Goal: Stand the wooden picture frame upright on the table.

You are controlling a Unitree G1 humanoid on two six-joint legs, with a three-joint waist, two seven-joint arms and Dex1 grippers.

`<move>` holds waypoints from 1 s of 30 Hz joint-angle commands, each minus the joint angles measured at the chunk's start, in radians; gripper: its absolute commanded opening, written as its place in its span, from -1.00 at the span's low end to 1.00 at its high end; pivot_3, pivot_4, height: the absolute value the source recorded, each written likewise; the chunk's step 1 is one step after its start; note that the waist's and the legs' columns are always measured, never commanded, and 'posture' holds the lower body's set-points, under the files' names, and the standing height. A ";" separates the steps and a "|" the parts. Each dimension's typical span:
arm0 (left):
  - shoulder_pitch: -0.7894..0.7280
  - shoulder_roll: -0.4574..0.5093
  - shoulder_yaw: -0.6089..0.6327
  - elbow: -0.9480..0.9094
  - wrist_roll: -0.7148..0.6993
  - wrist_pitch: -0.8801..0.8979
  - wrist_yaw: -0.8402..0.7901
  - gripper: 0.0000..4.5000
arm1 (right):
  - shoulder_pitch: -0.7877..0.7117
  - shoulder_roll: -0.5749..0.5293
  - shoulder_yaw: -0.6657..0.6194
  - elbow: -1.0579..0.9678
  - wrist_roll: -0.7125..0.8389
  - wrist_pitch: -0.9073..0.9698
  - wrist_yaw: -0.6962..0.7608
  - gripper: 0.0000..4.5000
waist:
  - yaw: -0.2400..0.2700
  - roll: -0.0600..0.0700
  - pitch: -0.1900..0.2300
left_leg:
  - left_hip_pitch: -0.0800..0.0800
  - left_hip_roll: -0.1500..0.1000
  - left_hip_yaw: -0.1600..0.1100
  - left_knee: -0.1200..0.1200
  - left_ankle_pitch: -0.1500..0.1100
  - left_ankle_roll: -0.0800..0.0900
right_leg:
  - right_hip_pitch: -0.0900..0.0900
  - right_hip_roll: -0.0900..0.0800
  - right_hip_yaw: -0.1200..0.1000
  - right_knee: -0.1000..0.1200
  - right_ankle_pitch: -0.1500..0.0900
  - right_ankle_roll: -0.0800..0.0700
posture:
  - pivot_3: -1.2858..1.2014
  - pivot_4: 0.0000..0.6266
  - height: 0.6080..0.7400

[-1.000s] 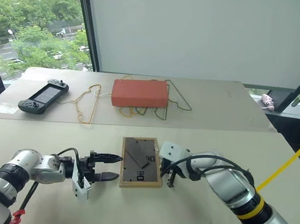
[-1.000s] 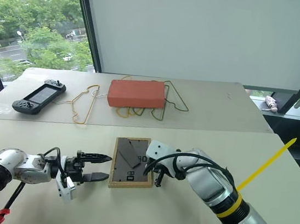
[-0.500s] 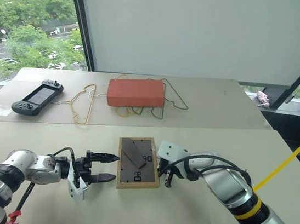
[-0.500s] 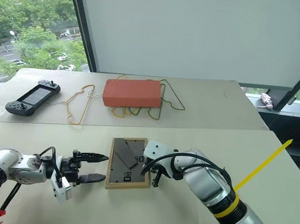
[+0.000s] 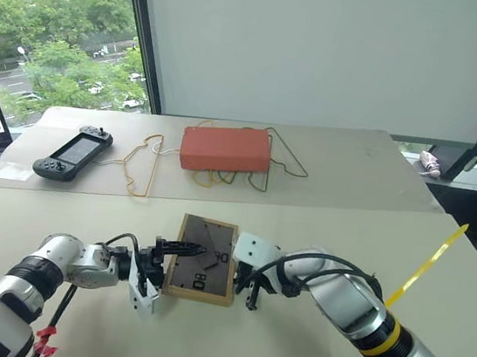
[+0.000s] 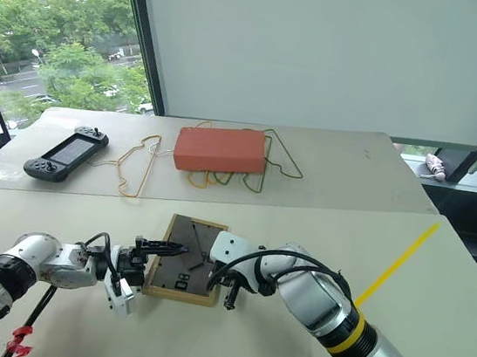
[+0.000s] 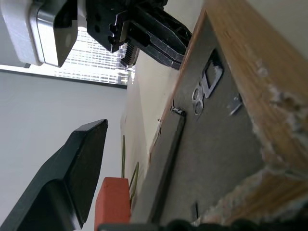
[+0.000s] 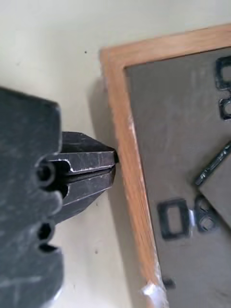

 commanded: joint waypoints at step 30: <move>0.135 0.117 0.007 -0.095 -0.038 -0.049 -0.062 -0.61 | -0.111 -0.013 -0.264 0.160 0.059 -0.124 -0.074 -1.00 | -0.046 0.000 0.000 | -0.004 0.000 0.000 -0.004 0.000 0.000 | -0.006 0.000 -0.001 -0.002 0.000 0.000 | 0.03 -0.52 1.00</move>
